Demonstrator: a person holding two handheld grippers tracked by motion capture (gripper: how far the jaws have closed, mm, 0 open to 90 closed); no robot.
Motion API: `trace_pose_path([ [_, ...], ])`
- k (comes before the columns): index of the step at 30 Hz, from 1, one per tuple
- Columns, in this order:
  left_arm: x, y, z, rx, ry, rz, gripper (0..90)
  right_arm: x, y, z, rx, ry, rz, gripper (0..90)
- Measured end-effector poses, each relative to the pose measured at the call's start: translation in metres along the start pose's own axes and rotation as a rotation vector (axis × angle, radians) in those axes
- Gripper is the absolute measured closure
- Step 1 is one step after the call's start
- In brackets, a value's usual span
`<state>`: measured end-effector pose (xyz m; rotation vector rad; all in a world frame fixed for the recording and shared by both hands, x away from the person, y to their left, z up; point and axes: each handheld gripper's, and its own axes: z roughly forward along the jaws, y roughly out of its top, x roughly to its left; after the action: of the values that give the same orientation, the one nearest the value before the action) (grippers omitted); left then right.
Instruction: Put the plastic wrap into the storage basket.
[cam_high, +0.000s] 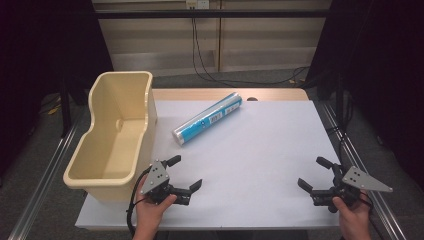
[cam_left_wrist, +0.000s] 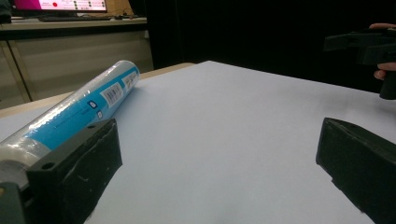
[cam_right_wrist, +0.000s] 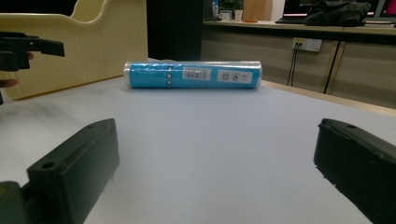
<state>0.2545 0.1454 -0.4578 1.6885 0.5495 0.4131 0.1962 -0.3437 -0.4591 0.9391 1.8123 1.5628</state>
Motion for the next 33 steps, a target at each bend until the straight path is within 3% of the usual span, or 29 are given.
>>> trace_pose_path([
  [17,0.005,0.002,0.007,0.01,0.027,0.001,0.0,0.003,0.0,0.001,0.003,0.013,0.001,0.0],
  [22,0.011,0.005,0.017,0.019,0.049,-0.012,0.0,0.002,0.0,0.001,0.007,0.011,0.002,0.0],
  [25,0.013,0.007,0.02,0.016,0.038,-0.03,0.0,0.002,0.0,0.001,0.011,0.01,-0.001,0.0],
  [26,0.014,0.009,0.024,0.033,0.041,-0.028,0.0,0.002,-0.001,0.001,0.011,0.013,0.001,0.0],
  [33,0.021,0.013,0.036,0.031,0.051,-0.028,0.0,0.002,-0.001,0.0,0.011,0.013,-0.002,0.0],
])
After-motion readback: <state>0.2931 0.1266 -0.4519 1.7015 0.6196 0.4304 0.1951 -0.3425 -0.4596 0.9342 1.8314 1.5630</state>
